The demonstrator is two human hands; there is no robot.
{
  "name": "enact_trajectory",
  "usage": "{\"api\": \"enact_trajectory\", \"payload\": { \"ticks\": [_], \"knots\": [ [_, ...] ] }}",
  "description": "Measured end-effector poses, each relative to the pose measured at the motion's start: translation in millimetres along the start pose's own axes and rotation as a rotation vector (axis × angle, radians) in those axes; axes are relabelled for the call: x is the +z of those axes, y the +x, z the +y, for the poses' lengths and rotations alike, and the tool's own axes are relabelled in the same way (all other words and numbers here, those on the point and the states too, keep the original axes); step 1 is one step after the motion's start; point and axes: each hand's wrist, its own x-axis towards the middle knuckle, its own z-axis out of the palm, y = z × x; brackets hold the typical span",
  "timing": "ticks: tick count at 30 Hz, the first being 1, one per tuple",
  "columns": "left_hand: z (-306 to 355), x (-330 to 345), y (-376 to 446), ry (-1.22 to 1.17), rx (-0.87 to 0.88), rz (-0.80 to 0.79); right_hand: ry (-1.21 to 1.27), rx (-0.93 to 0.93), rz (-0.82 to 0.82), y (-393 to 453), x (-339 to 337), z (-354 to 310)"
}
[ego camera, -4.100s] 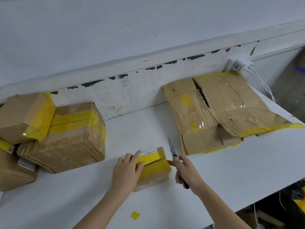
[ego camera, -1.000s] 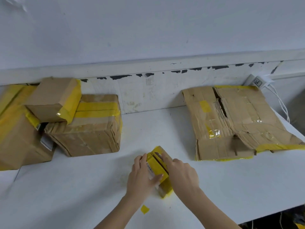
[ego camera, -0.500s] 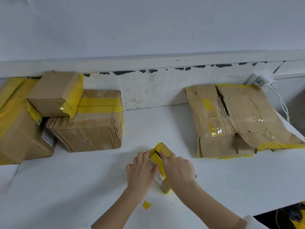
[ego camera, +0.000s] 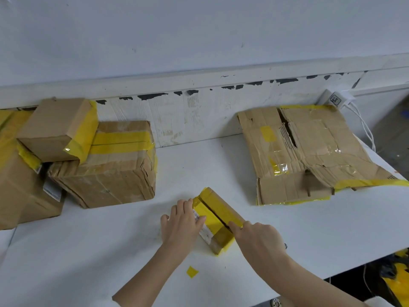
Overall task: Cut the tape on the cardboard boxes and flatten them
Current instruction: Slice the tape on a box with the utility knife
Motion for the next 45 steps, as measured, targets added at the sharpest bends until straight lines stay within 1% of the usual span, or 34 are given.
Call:
{"api": "enact_trajectory", "payload": {
  "ticks": [4,7,10,11,12,13,14,15,16,17,18,19,20,22,24,26,28,29,30,32,35,38,42,45],
  "knots": [
    [-0.7,-3.4,-0.5,0.050,0.030,-0.021,0.017,-0.028,-0.004,-18.1,8.2,7.9],
    [-1.6,-8.0,-0.7,0.063,0.034,-0.046,0.043,-0.021,0.021,-27.3,16.6,10.9],
    [-0.5,-15.3,-1.1,0.062,0.044,-0.041,0.085,0.017,0.031,-32.5,30.6,17.4],
    [-1.2,-20.2,-0.2,0.057,0.076,-0.018,0.101,0.021,0.041,-32.5,35.0,19.6],
    [-1.8,-25.4,2.3,0.043,0.161,0.031,0.125,0.029,0.049,-32.4,39.8,21.8],
    [-1.8,-27.8,6.4,0.032,0.284,0.099,0.141,0.034,0.077,-32.3,43.0,23.8],
    [-0.6,-28.5,11.5,0.045,0.453,0.163,0.145,0.038,0.126,-32.3,43.8,25.4],
    [3.2,-30.9,15.9,0.090,0.604,0.154,0.130,0.046,0.166,-32.7,42.8,27.6],
    [7.5,-32.3,21.4,0.132,0.713,0.112,0.109,0.065,0.227,-34.2,40.4,29.1],
    [11.7,-32.7,27.3,0.143,0.761,0.023,0.133,0.062,0.314,-35.0,42.8,30.5],
    [14.4,-28.8,33.8,0.120,0.745,-0.080,0.162,0.053,0.394,-34.1,49.8,30.4],
    [16.0,-24.5,38.4,0.094,0.690,-0.166,0.186,0.040,0.427,-33.6,58.8,29.1],
    [15.3,-19.3,39.7,0.082,0.646,-0.195,0.215,0.026,0.430,-33.2,64.8,30.8],
    [13.8,-13.7,31.7,0.061,0.575,-0.140,0.317,0.056,0.441,-33.0,74.7,35.7],
    [12.2,-10.6,20.0,0.048,0.499,0.006,0.444,0.109,0.411,-28.9,86.6,32.2],
    [9.6,-8.2,7.1,0.091,0.352,0.140,0.590,0.150,0.383,-25.5,85.7,27.6],
    [10.3,-8.5,-0.6,0.151,0.191,0.160,0.811,0.241,0.355,-15.8,90.8,23.7],
    [10.7,-8.2,-2.6,0.158,0.142,0.166,0.951,0.274,0.338,-9.0,92.5,24.7],
    [10.9,-7.4,-4.4,0.154,0.116,0.175,1.077,0.284,0.352,-2.0,93.2,25.3],
    [12.5,-7.2,-6.7,0.099,0.089,0.159,1.222,0.278,0.357,13.4,88.8,26.2],
    [14.1,-6.6,-6.4,-0.002,0.057,0.108,1.228,0.201,0.299,30.0,75.0,27.0],
    [11.2,-3.6,-3.2,-0.063,0.021,0.071,1.172,0.232,0.241,39.5,71.9,27.2],
    [10.7,-1.9,-1.7,-0.100,0.000,0.055,1.172,0.244,0.177,38.9,68.2,27.9],
    [10.9,-2.0,-0.7,-0.115,-0.006,0.052,1.136,0.234,0.171,38.3,66.4,29.7]
  ]
}}
